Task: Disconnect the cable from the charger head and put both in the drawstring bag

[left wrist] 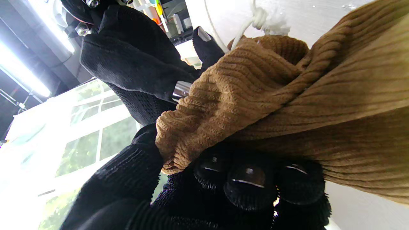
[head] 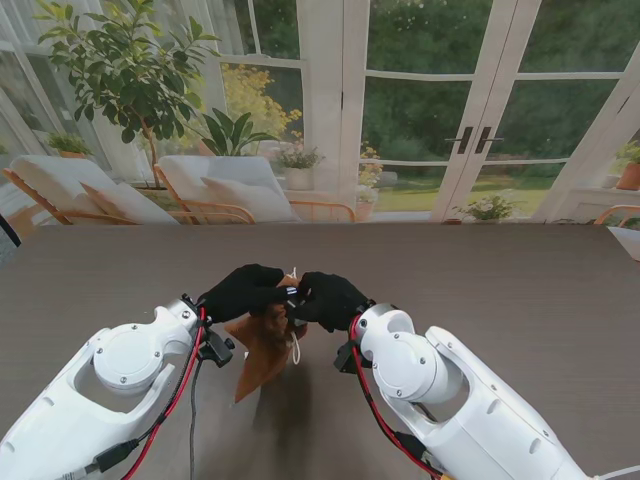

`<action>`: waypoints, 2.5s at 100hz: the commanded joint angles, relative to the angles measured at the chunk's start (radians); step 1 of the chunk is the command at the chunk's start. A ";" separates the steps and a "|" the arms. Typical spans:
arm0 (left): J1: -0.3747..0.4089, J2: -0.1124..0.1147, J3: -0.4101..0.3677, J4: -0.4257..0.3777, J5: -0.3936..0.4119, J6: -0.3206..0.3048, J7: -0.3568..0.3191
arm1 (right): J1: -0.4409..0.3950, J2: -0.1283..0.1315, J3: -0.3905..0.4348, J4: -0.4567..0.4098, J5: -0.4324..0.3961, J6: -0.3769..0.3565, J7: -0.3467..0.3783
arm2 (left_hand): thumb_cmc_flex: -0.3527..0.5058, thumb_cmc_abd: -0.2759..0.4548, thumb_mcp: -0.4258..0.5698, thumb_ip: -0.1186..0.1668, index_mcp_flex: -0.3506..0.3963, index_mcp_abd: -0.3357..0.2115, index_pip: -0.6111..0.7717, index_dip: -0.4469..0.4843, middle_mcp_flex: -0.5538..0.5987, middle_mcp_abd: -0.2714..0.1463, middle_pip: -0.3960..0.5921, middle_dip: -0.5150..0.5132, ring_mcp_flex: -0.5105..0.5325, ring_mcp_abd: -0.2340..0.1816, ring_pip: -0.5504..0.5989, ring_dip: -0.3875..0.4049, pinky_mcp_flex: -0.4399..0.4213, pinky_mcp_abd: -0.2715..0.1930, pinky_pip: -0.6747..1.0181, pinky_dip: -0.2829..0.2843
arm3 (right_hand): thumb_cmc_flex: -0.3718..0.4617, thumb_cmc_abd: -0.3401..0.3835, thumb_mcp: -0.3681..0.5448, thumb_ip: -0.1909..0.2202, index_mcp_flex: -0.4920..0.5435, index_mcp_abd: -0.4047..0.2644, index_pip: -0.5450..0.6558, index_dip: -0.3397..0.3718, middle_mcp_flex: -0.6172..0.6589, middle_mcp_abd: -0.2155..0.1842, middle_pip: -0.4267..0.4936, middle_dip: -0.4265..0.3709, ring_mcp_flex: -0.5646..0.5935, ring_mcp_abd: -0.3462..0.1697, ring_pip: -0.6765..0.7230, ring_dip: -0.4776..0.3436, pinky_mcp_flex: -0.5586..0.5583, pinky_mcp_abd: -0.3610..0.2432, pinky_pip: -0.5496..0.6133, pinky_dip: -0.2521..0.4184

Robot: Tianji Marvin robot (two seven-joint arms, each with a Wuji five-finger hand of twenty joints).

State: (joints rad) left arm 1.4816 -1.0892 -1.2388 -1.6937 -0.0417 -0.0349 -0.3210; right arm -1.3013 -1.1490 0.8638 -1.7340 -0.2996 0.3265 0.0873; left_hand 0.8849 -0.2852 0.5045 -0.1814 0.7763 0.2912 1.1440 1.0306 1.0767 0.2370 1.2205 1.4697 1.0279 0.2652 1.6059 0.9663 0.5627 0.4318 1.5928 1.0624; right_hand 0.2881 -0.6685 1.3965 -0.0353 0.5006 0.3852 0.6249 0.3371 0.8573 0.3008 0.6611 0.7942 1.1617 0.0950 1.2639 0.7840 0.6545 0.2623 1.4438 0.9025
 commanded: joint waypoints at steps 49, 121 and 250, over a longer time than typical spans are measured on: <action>0.002 -0.006 0.000 0.000 -0.004 0.002 -0.023 | 0.017 0.013 -0.008 -0.010 0.005 -0.084 0.077 | 0.061 0.027 0.011 -0.002 -0.024 0.046 0.026 0.009 -0.005 -0.019 -0.027 0.020 -0.025 -0.014 0.008 0.015 -0.019 -0.003 -0.014 0.019 | 0.327 -0.574 0.173 0.139 -0.090 -0.095 0.044 -0.065 -0.085 -0.127 0.021 0.010 -0.067 -0.020 0.058 -0.069 -0.083 -0.051 -0.034 0.098; -0.019 -0.003 0.010 0.021 -0.013 -0.028 -0.038 | -0.015 -0.025 -0.024 0.027 -0.059 -0.091 -0.085 | 0.062 0.023 0.011 -0.003 -0.026 0.045 0.031 0.013 -0.007 -0.022 -0.024 0.022 -0.025 -0.014 0.008 0.015 -0.019 -0.003 -0.015 0.022 | 0.068 0.098 -0.130 -0.018 0.177 -0.149 0.169 0.067 0.215 -0.150 0.060 0.039 0.153 -0.061 0.077 0.006 0.092 -0.009 0.073 0.047; 0.002 0.036 -0.086 -0.031 0.020 -0.107 -0.158 | -0.026 0.004 0.104 0.041 -0.174 -0.115 -0.066 | -0.050 -0.060 0.230 -0.076 -0.004 0.018 0.066 0.027 -0.038 0.012 -0.026 0.084 -0.097 0.041 -0.042 0.119 -0.158 -0.048 -0.094 0.091 | 0.049 -0.041 -0.272 -0.036 -0.022 -0.372 0.065 0.126 -0.105 -0.160 0.002 0.003 -0.097 -0.014 -0.213 -0.023 -0.084 -0.005 -0.079 0.030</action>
State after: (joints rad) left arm 1.4835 -1.0543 -1.3204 -1.7102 -0.0176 -0.1451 -0.4593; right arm -1.3182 -1.1493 0.9729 -1.7003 -0.4691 0.2235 -0.0024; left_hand 0.8239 -0.3134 0.6665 -0.2418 0.7742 0.3011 1.1374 1.0266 1.0618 0.2586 1.1901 1.5229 0.9525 0.3025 1.5697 1.0679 0.4342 0.4243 1.5056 1.1174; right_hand 0.3141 -0.6505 1.1165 -0.0729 0.5085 0.0456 0.6935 0.4571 0.7844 0.1662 0.6675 0.8146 1.0813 0.0992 1.0597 0.7624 0.6533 0.2504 1.3886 0.9516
